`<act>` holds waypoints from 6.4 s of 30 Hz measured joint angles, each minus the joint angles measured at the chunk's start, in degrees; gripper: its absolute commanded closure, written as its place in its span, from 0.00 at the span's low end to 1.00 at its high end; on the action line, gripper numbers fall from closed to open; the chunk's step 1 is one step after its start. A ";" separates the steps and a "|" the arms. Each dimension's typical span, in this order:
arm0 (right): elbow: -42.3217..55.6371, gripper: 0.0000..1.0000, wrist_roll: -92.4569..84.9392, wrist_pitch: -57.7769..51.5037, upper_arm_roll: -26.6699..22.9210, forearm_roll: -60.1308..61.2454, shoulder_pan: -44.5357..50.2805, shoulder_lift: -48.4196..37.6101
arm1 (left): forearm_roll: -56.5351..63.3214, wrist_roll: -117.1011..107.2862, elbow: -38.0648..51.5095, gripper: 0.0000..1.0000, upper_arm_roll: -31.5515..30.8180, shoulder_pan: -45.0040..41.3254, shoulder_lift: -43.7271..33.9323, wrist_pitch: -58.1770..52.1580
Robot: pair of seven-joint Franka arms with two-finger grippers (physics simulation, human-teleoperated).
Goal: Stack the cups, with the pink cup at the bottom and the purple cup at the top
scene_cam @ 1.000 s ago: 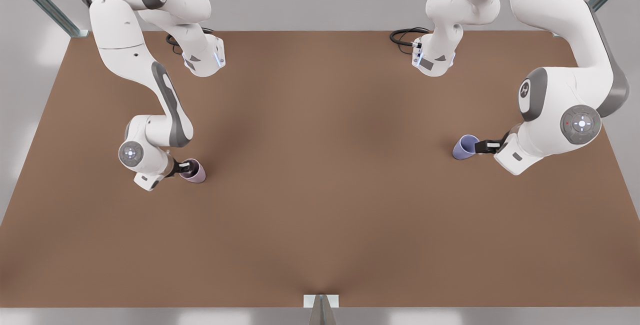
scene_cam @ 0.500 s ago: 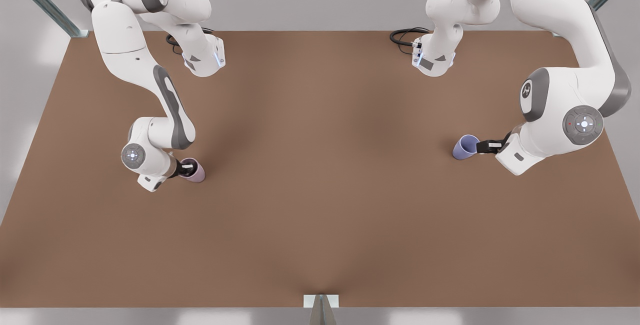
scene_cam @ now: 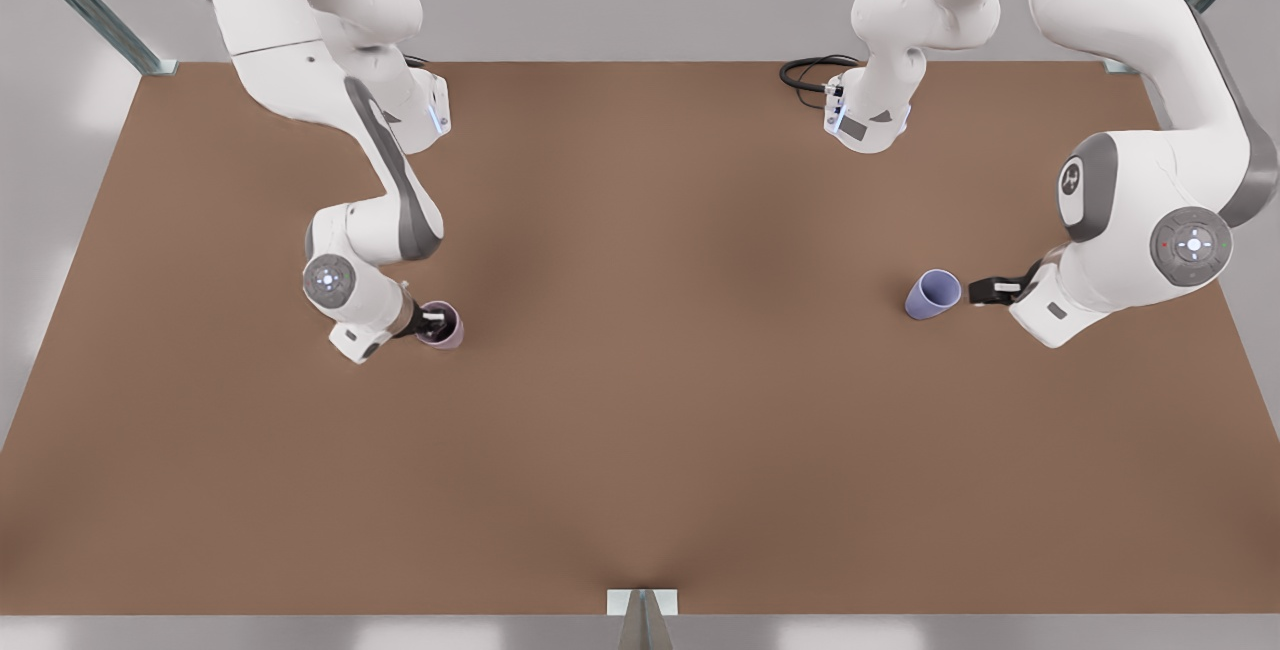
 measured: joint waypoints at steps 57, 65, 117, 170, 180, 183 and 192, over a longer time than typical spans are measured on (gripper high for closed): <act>30.45 0.00 -15.16 -30.16 -10.80 -4.07 -6.84 -7.43 | -4.79 15.65 -57.61 0.79 11.84 0.11 -4.66 56.34; 35.94 0.00 -14.46 -30.89 -10.76 -4.04 -7.67 -5.12 | -6.38 15.32 -57.26 0.79 11.84 0.09 -5.15 54.47; 36.52 0.00 -14.46 -30.05 -10.89 -4.16 -7.79 -4.77 | -10.82 -41.20 -16.16 0.79 -10.92 -18.90 10.19 31.90; 36.61 0.00 -14.46 -29.96 -10.89 -4.16 -7.88 -4.51 | -12.74 -40.69 -16.08 0.63 -10.91 -19.32 11.69 32.78; 36.78 0.00 -14.46 -29.96 -10.89 -4.16 -7.88 -4.51 | -11.55 -40.85 -14.85 0.00 -10.76 -19.25 11.08 31.97; 36.78 0.00 -14.46 -29.96 -10.89 -4.16 -7.88 -4.51 | -11.23 -41.11 -13.80 0.00 -10.66 -19.25 10.81 31.10; 36.79 0.00 -14.46 -29.96 -10.89 -4.16 -7.88 -4.51 | -6.59 -24.22 1.18 0.00 -1.49 -18.81 7.90 9.81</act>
